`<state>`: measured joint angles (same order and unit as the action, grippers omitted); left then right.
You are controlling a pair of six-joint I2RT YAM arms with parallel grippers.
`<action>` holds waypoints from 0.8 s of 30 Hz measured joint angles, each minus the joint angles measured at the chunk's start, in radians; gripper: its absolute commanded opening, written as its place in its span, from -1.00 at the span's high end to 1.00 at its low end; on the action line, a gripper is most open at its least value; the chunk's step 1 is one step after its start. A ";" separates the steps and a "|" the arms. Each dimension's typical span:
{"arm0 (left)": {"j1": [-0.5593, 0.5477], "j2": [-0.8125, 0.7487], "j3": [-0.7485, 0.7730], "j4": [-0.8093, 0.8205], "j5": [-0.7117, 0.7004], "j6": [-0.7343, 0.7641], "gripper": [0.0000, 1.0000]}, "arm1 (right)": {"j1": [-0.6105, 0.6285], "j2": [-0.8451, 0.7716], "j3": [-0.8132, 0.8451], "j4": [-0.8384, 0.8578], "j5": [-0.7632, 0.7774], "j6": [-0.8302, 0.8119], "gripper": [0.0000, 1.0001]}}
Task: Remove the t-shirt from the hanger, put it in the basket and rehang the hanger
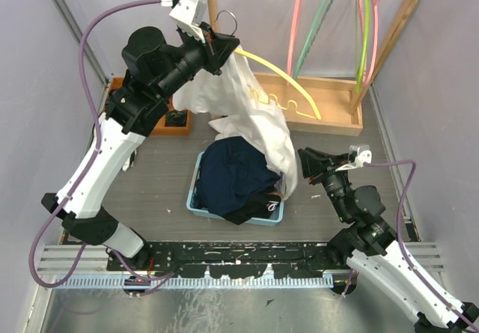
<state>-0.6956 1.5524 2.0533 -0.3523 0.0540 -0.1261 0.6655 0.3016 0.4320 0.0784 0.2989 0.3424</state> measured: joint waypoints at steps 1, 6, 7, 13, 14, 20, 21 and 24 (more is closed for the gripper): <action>0.002 -0.014 -0.026 0.027 0.003 0.003 1.00 | 0.000 0.007 0.003 -0.015 0.003 -0.003 -0.13; 0.016 -0.089 -0.116 0.106 0.025 0.022 1.00 | 0.000 0.071 0.066 -0.140 0.015 -0.046 -0.33; 0.017 -0.106 -0.135 0.116 0.033 0.027 1.00 | 0.000 0.081 0.095 -0.168 0.017 -0.060 -0.34; 0.016 -0.163 -0.225 0.138 0.086 0.041 1.00 | 0.000 0.114 0.337 -0.282 0.050 -0.143 -0.34; 0.016 -0.164 -0.236 0.138 0.094 0.040 1.00 | 0.000 0.116 0.378 -0.288 0.058 -0.158 -0.35; 0.015 -0.163 -0.289 0.137 0.142 0.031 1.00 | 0.000 0.143 0.555 -0.299 0.060 -0.225 -0.34; 0.012 -0.160 -0.292 0.132 0.149 0.027 1.00 | 0.000 0.154 0.577 -0.300 0.054 -0.233 -0.34; 0.000 -0.142 -0.292 0.129 0.159 0.020 1.00 | 0.000 0.211 0.661 -0.308 0.011 -0.251 -0.33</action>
<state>-0.6956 1.4105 1.7615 -0.2234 0.2127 -0.1062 0.6655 0.5121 1.0927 -0.2295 0.3103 0.0917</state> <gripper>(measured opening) 0.030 0.670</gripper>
